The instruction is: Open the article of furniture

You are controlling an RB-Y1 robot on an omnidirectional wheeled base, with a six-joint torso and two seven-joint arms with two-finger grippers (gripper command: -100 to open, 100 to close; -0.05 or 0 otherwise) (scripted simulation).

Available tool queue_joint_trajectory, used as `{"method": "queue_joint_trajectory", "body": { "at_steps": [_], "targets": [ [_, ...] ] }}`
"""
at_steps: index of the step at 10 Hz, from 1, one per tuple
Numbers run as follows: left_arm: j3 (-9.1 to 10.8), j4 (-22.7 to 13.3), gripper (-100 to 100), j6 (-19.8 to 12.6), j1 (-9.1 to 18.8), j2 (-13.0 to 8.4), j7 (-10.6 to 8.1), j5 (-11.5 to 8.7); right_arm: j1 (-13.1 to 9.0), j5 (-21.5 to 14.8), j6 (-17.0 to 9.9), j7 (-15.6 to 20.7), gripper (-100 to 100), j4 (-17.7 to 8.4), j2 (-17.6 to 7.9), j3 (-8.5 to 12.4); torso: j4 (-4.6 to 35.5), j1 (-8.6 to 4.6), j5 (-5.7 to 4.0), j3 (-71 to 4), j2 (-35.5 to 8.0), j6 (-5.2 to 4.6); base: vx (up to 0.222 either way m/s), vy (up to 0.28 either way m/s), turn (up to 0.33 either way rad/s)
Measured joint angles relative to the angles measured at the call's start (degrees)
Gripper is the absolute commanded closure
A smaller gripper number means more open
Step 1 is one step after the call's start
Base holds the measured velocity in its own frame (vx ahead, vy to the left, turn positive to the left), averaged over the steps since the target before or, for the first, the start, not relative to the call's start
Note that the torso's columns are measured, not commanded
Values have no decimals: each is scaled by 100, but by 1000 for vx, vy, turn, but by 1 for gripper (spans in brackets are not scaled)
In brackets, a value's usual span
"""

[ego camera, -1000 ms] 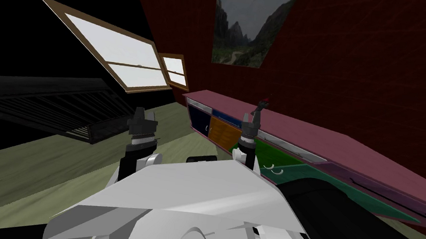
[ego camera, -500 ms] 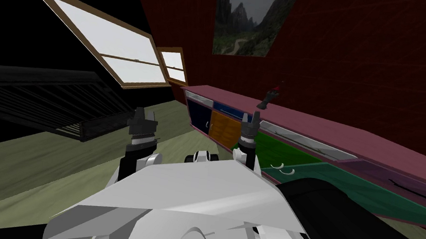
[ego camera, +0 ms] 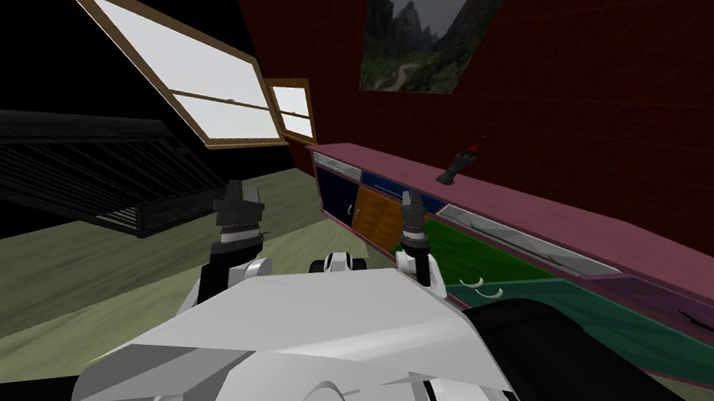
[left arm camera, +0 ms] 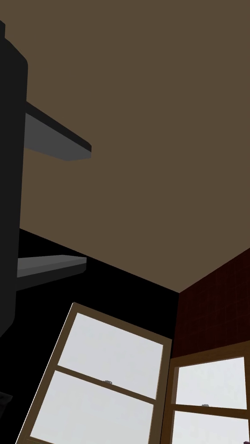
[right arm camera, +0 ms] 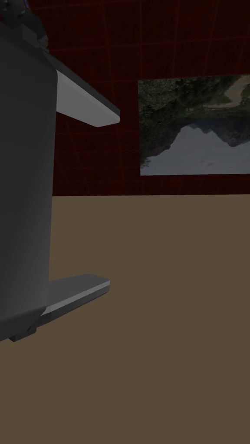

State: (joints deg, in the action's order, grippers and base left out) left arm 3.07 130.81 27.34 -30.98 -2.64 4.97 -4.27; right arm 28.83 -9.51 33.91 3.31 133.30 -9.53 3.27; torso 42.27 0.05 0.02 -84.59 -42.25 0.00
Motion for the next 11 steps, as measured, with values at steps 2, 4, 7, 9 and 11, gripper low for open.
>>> {"method": "queue_joint_trajectory", "body": {
  "at_steps": [2,4,7,9,11],
  "targets": [
    [0,0,0,0,0,0,0,0,-37,-261,-8,166,-100,-97,-361,73,0,-5,-1,-1,1,0,78,84,21],
    [0,0,0,0,0,0,0,0,-35,-568,27,364,-100,-207,-713,153,1,-1,0,2,-4,0,72,105,20],
    [0,0,0,0,0,0,0,0,-63,-1078,46,692,-100,-373,-1252,302,0,-5,-1,0,1,-1,91,117,26],
    [0,0,0,0,0,0,0,0,-73,-1355,90,897,-100,-479,-1517,364,3,-16,-4,6,-11,-1,53,73,11],
    [0,0,0,0,0,0,0,0,-103,-1652,94,1058,-100,-579,-1823,463,2,-2,-2,4,-4,0,85,106,25]
  ]
}}
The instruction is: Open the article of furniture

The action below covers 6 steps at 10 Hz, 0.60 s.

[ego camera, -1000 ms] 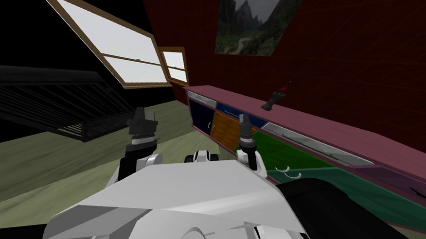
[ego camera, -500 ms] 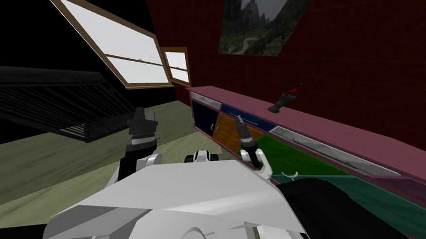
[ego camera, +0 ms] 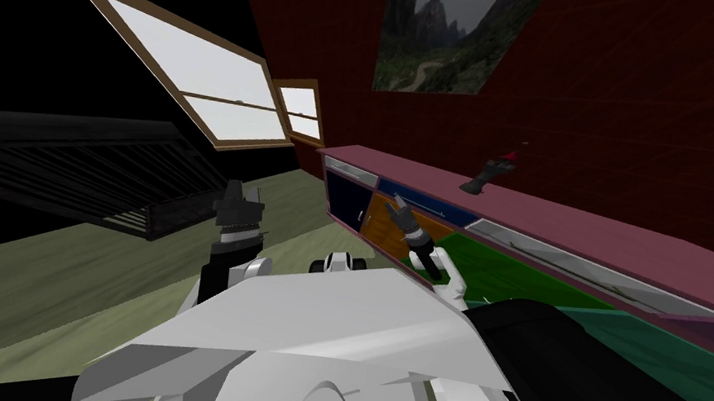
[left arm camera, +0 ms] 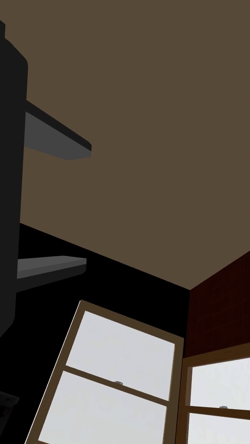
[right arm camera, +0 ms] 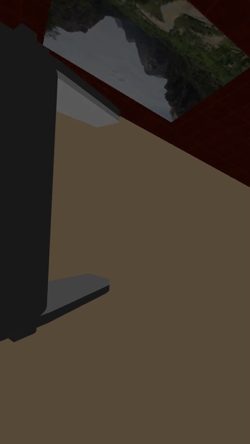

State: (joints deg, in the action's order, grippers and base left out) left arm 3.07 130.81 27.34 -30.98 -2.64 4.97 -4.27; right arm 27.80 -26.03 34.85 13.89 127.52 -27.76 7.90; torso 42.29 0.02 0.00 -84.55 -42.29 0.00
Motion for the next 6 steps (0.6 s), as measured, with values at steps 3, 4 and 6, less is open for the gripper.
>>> {"method": "queue_joint_trajectory", "body": {
  "at_steps": [3,4,6],
  "targets": [
    [0,0,0,0,0,0,0,0,-9,-454,41,319,-100,-162,-417,138,0,-9,-1,1,-5,-1,75,92,19],
    [0,0,0,0,0,0,0,0,-41,-605,31,387,-100,-215,-555,173,3,-17,-4,5,-10,0,70,83,31],
    [0,0,0,0,0,0,0,0,-33,-943,57,622,-100,-353,-893,286,-2,1,2,-4,5,0,77,85,14]
  ]
}}
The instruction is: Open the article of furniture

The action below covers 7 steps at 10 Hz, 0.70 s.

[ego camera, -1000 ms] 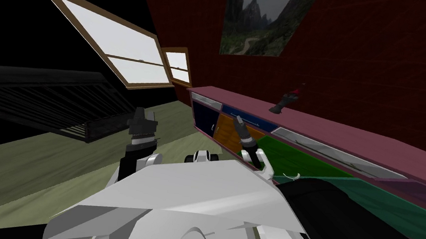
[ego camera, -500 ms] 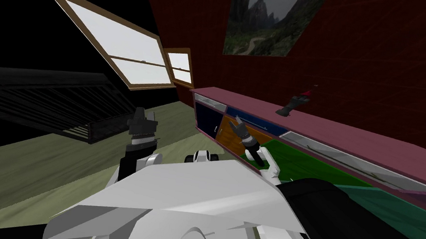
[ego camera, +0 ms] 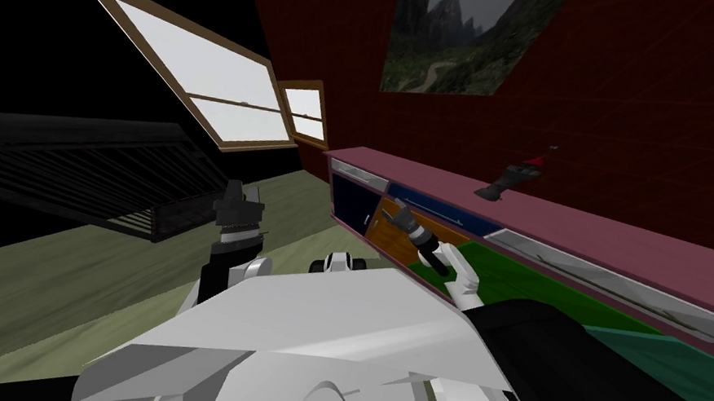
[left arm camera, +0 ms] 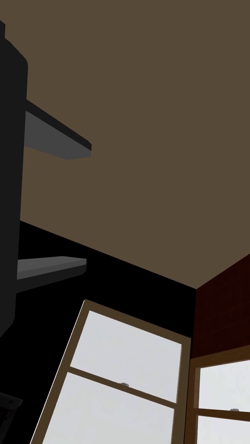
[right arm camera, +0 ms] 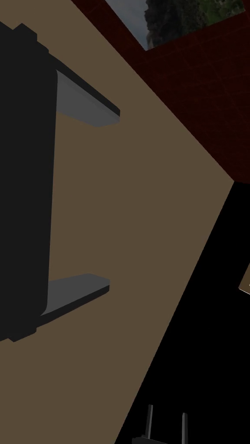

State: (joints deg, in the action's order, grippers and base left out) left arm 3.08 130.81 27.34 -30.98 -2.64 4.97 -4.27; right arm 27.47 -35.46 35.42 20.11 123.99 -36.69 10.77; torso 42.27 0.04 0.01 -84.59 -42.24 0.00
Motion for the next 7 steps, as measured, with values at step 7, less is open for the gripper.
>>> {"method": "queue_joint_trajectory", "body": {
  "at_steps": [7],
  "targets": [
    [0,0,0,0,0,0,0,0,-75,-1025,-4,635,-100,-484,-1092,277,0,2,0,1,-1,0,76,94,20]
  ]
}}
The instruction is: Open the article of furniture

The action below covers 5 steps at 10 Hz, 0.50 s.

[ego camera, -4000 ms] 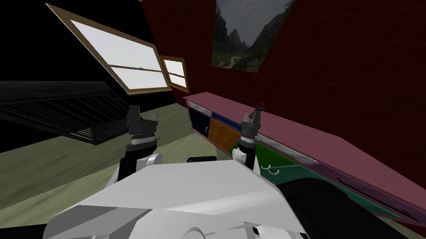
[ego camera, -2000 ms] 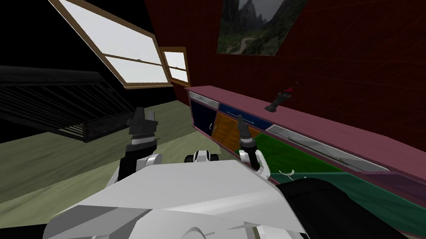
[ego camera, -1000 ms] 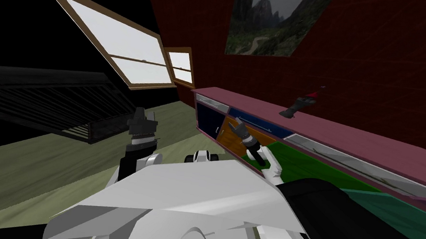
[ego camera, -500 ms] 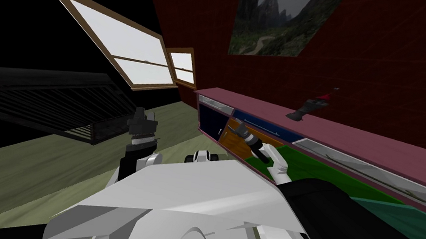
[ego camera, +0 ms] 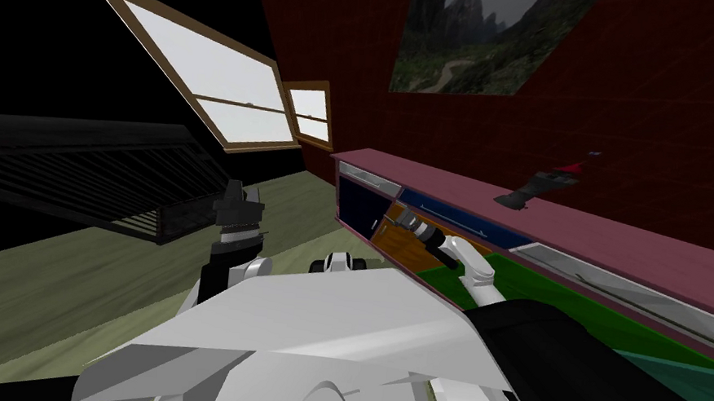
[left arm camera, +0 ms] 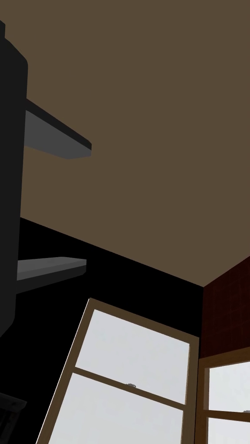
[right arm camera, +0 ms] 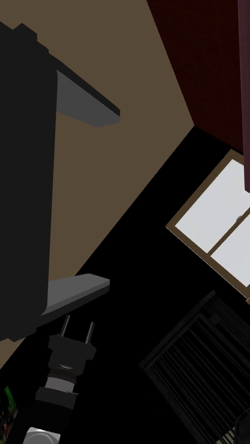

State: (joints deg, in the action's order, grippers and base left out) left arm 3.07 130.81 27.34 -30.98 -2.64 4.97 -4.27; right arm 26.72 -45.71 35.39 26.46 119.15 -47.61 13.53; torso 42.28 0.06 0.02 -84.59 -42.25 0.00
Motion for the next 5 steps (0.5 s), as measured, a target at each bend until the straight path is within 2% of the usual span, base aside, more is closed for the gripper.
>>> {"method": "queue_joint_trajectory", "body": {
  "at_steps": [2,4,5],
  "targets": [
    [0,0,0,0,0,0,0,0,-80,-232,14,155,-100,-187,-303,34,2,-13,-4,5,-8,0,51,62,14],
    [0,0,0,0,0,-1,0,0,-58,-441,-11,274,-100,-250,-569,101,1,-9,-3,2,-4,0,70,72,23],
    [0,0,0,0,0,0,0,0,-115,-574,41,383,-100,-437,-763,195,-2,2,1,-4,7,1,54,67,7]
  ]
}}
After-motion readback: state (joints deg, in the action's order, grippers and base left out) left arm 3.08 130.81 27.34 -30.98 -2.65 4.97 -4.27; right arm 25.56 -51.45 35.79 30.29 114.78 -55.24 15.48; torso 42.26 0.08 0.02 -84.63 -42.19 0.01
